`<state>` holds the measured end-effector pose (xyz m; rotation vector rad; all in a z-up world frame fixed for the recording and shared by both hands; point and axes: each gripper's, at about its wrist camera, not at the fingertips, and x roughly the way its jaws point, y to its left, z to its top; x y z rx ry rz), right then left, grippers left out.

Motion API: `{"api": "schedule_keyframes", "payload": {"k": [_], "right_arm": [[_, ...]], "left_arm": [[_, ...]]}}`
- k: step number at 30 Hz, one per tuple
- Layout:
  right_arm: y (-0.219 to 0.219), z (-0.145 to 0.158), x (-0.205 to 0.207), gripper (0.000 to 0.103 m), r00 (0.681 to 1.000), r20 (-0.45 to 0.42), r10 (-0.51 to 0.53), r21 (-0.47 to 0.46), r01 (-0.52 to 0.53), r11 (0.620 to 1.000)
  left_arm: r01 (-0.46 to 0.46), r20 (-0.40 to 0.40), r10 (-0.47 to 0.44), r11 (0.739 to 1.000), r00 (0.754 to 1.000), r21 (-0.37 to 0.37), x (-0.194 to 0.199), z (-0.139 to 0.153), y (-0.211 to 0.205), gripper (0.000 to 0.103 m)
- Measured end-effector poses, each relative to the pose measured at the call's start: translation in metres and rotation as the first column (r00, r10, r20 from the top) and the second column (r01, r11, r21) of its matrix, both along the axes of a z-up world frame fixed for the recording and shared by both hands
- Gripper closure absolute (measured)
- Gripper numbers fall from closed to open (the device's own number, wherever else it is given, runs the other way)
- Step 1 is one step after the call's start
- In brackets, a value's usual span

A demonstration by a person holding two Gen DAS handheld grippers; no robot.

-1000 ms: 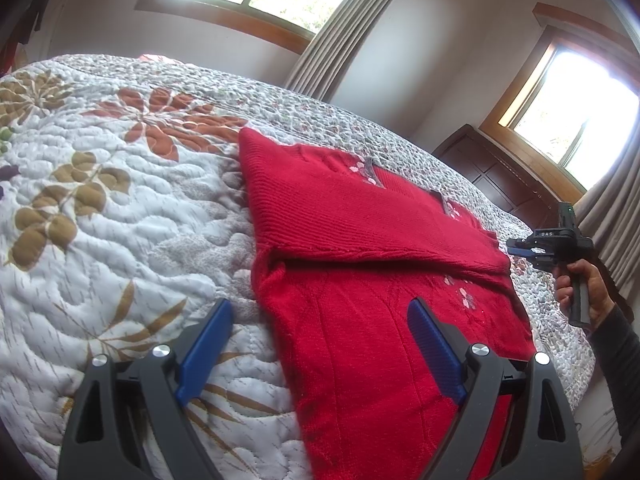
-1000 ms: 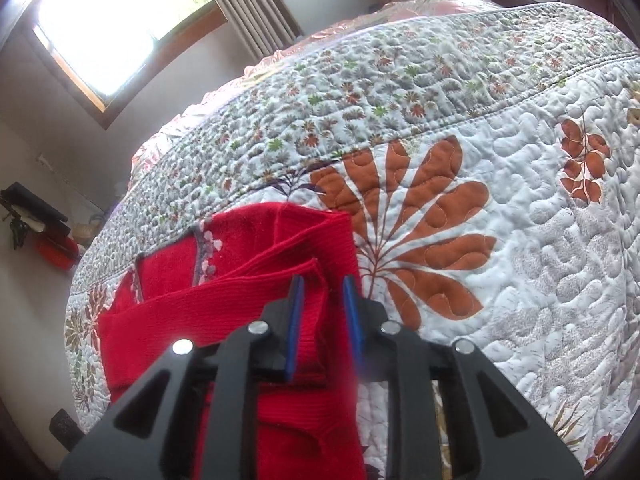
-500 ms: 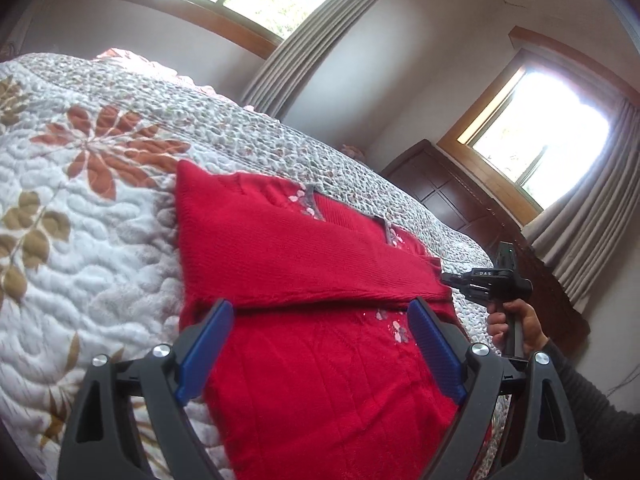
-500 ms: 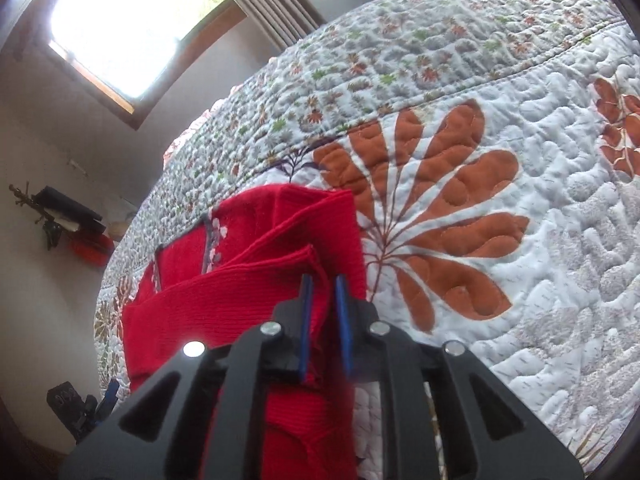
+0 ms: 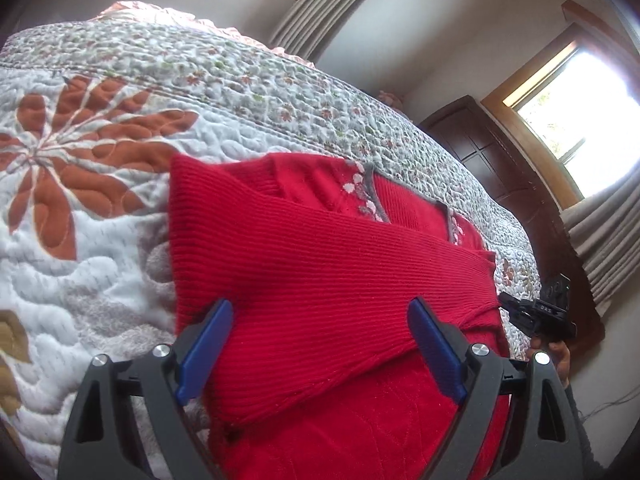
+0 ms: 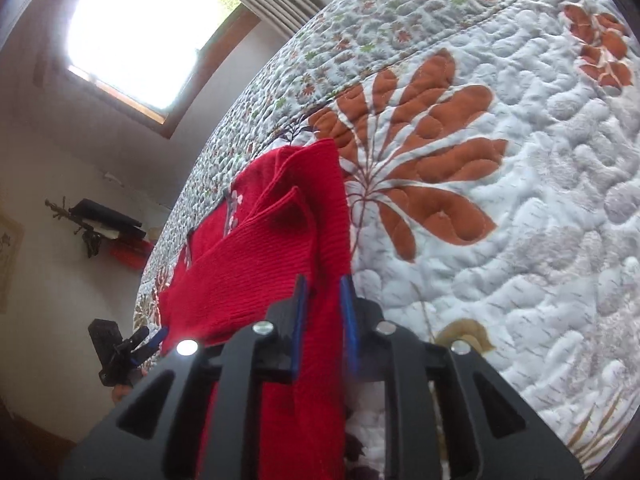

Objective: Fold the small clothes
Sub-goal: 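Release the cuff and move both tools to the sweater hem, then grasp the red sweater hem with both tools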

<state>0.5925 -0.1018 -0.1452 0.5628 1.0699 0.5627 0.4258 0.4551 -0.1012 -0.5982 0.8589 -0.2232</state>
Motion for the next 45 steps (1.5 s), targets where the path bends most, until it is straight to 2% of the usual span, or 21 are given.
{"api": "schedule_keyframes", "payload": {"k": [2,3,5,8,12,14,16,18,19,21,24,29,33,37,41,43,44,45], "right_arm": [[-0.017,0.013,-0.024,0.081,1.000,0.021,0.001,0.035,-0.002,0.999],[-0.025,0.019,-0.040,0.077,0.999,0.035,0.003,0.052,-0.005,0.999],[-0.043,0.029,-0.082,0.069,0.998,0.065,0.006,0.084,-0.011,0.996],[-0.062,0.028,-0.154,0.059,0.996,0.091,0.023,0.107,-0.033,0.994],[-0.068,0.011,-0.254,0.038,0.991,0.112,0.073,0.040,-0.078,0.996],[-0.068,0.000,-0.295,0.035,0.990,0.099,0.100,0.050,-0.105,0.993],[-0.068,-0.014,-0.329,0.033,0.990,0.068,0.122,0.076,-0.127,0.989],[-0.071,-0.029,-0.354,0.033,0.990,0.042,0.134,0.105,-0.138,0.985],[-0.071,-0.037,-0.361,0.033,0.990,0.023,0.142,0.115,-0.143,0.983],[-0.068,-0.049,-0.371,0.043,0.988,-0.004,0.154,0.113,-0.153,0.982],[-0.064,-0.068,-0.372,0.051,0.986,-0.030,0.164,0.103,-0.160,0.982],[-0.062,-0.093,-0.360,0.051,0.989,-0.061,0.132,0.046,-0.129,0.991],[-0.054,-0.103,-0.346,0.051,0.987,-0.074,0.139,0.032,-0.137,0.990],[-0.044,-0.099,-0.340,0.050,0.986,-0.077,0.146,0.026,-0.144,0.989],[-0.026,-0.095,-0.342,0.051,0.981,-0.063,0.185,0.010,-0.185,0.983],[-0.026,-0.098,-0.341,0.053,0.982,-0.067,0.177,0.016,-0.177,0.984],[-0.028,-0.101,-0.340,0.055,0.983,-0.073,0.171,0.028,-0.170,0.985],[-0.030,-0.102,-0.339,0.059,0.983,-0.077,0.165,0.040,-0.163,0.986]], "left_arm": [[-0.028,0.022,0.029,0.999,0.999,-0.039,-0.025,0.012,0.008,0.014],[-0.038,0.039,0.039,0.998,0.998,-0.044,-0.041,0.020,0.008,0.014],[-0.050,0.075,0.052,0.998,0.996,-0.037,-0.085,0.032,0.008,0.014],[-0.073,0.088,0.076,0.997,0.993,-0.040,-0.163,0.040,0.006,0.014],[-0.092,0.070,0.094,0.995,0.993,-0.036,-0.258,0.038,-0.011,0.013],[-0.100,0.082,0.100,0.995,0.992,-0.007,-0.299,0.036,-0.026,0.011],[-0.087,0.088,0.089,0.996,0.992,-0.028,-0.330,0.029,-0.039,0.009],[-0.068,0.061,0.070,0.997,0.996,-0.037,-0.348,0.016,-0.049,0.009],[-0.069,0.047,0.071,0.997,0.996,-0.046,-0.353,0.010,-0.053,0.009],[-0.070,0.020,0.072,0.995,0.997,-0.071,-0.361,-0.004,-0.057,0.009],[-0.088,-0.043,0.083,0.987,0.996,-0.132,-0.361,-0.030,-0.056,0.009],[-0.091,-0.127,0.072,0.985,0.989,-0.149,-0.357,-0.061,-0.062,0.009],[-0.084,-0.154,0.059,0.984,0.986,-0.155,-0.351,-0.072,-0.064,0.009],[-0.057,-0.193,0.026,0.985,0.981,-0.161,-0.341,-0.071,-0.068,0.010],[-0.010,-0.225,-0.024,0.989,0.974,-0.149,-0.337,-0.071,-0.083,0.011],[0.014,-0.231,-0.042,0.993,0.972,-0.119,-0.337,-0.071,-0.093,0.011],[0.014,-0.232,-0.042,0.993,0.972,-0.121,-0.338,-0.073,-0.094,0.014],[0.004,-0.237,-0.033,0.993,0.971,-0.121,-0.339,-0.074,-0.094,0.032]]}}
